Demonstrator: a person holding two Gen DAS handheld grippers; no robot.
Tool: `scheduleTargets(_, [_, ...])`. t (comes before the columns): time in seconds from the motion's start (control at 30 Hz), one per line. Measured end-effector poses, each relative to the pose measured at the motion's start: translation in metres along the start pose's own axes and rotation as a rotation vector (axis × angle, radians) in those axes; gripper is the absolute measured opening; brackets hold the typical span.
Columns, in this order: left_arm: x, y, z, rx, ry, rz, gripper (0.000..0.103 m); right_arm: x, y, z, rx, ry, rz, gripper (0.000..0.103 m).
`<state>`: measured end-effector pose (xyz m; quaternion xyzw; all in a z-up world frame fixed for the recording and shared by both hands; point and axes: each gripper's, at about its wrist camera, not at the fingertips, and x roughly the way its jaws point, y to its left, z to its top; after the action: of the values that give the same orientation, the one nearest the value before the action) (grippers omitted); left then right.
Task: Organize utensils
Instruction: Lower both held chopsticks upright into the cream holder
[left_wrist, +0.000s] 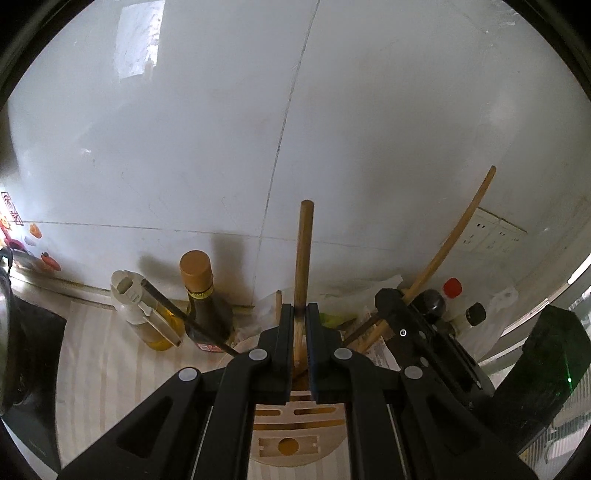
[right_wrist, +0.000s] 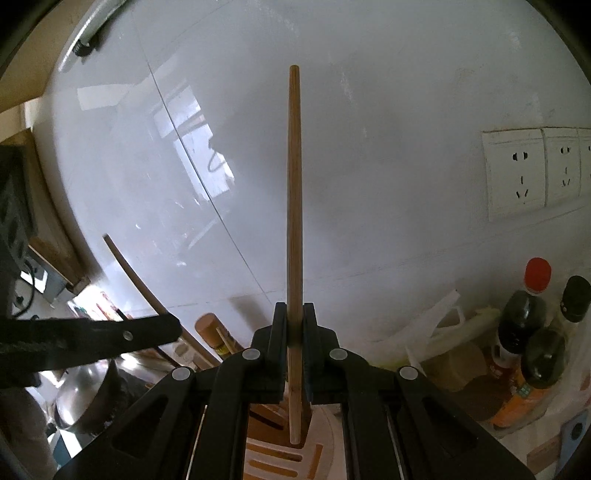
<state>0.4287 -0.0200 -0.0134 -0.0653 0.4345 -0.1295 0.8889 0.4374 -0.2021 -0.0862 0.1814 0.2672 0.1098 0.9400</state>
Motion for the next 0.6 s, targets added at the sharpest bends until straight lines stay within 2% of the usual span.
scheduleTargets(0.6, [0.011,0.014,-0.005,-0.050,0.033,-0.008,0.004,-0.007,-0.001,-0.009,-0.023,-0.019,0.056,0.007])
